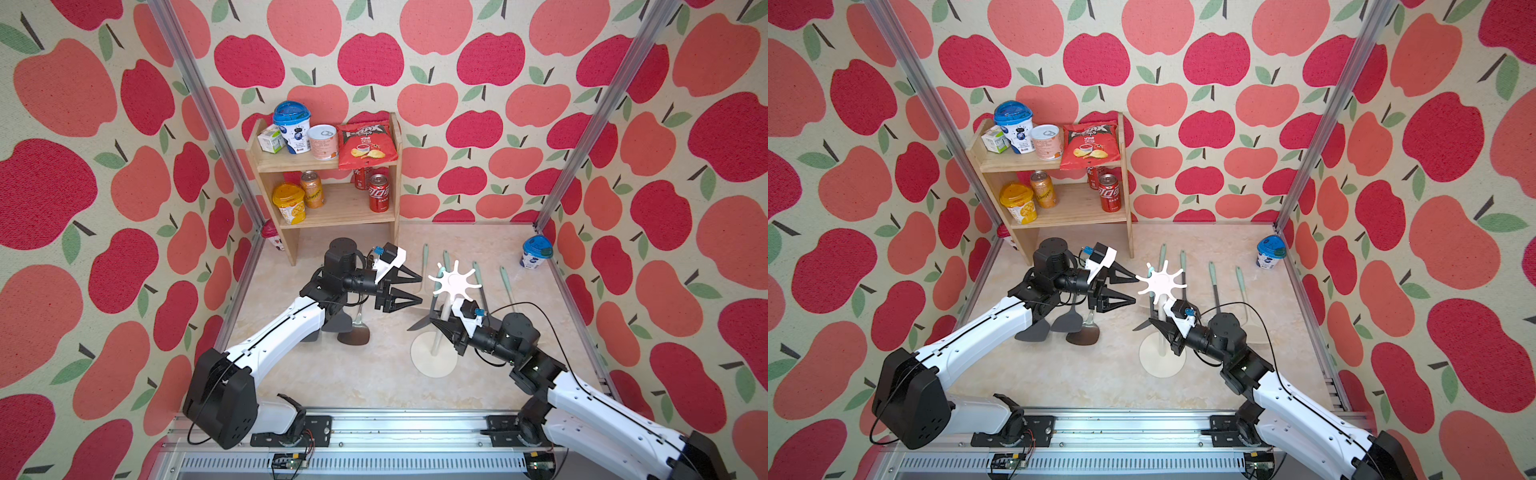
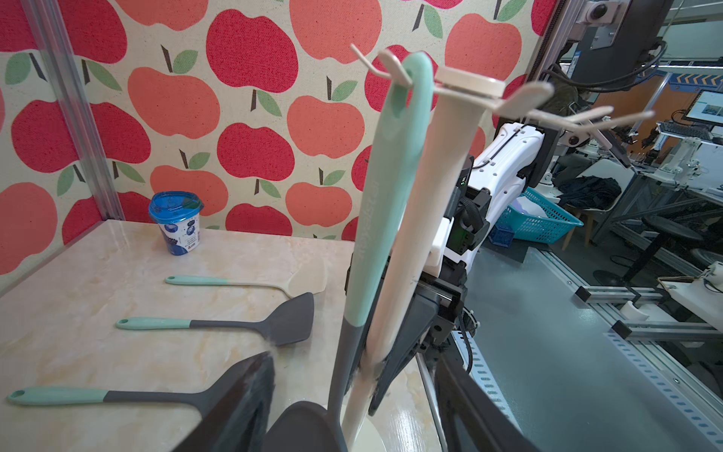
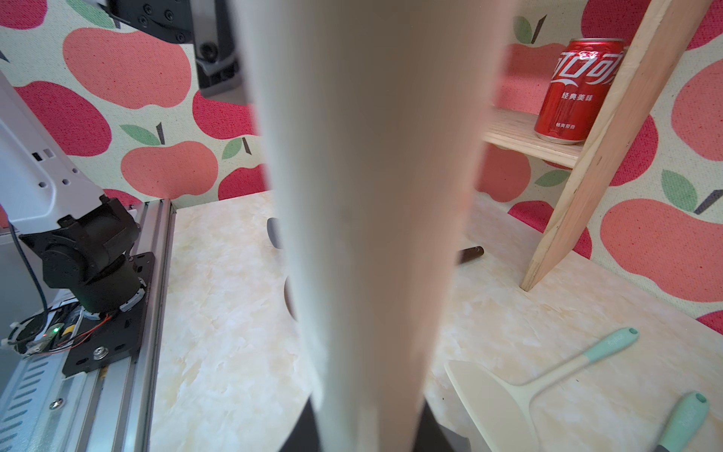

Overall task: Take the spatula off the kitchen utensil rack
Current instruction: Take off the spatula from the rack.

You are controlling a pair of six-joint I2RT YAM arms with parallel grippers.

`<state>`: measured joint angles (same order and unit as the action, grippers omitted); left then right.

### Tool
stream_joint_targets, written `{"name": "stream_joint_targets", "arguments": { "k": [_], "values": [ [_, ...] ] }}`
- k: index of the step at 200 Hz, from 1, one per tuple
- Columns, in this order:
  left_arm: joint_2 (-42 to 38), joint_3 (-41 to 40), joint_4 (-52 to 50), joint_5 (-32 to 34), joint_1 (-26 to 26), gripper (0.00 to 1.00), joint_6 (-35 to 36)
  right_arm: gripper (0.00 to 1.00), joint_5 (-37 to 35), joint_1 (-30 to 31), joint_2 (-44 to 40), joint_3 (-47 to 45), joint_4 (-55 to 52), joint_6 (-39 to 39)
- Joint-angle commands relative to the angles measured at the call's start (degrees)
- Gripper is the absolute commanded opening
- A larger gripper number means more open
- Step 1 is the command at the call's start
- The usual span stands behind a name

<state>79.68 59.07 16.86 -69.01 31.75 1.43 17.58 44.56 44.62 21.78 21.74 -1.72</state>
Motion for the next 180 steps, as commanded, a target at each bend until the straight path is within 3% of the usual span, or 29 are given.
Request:
{"name": "stream_joint_targets", "arguments": {
  "k": [1,133,165,180],
  "values": [
    [2.81,2.86,7.26,-2.26,1.39,0.67,-3.10,0.00,1.88,-0.17,0.31,-1.21,-5.18,-1.62],
    [9.41,6.65,10.90,-4.23,5.38,0.60,-5.80,0.00,1.47,-0.08,1.11,-0.46,-6.16,-1.86],
    [10.33,7.63,9.84,-5.60,5.82,0.50,-5.59,0.00,1.35,-0.08,1.43,-0.26,-6.44,-1.86],
    [10.17,8.31,7.71,-6.13,5.85,0.40,-4.44,0.00,1.23,-0.08,1.40,-0.33,-6.44,-1.91]
  ]
}}
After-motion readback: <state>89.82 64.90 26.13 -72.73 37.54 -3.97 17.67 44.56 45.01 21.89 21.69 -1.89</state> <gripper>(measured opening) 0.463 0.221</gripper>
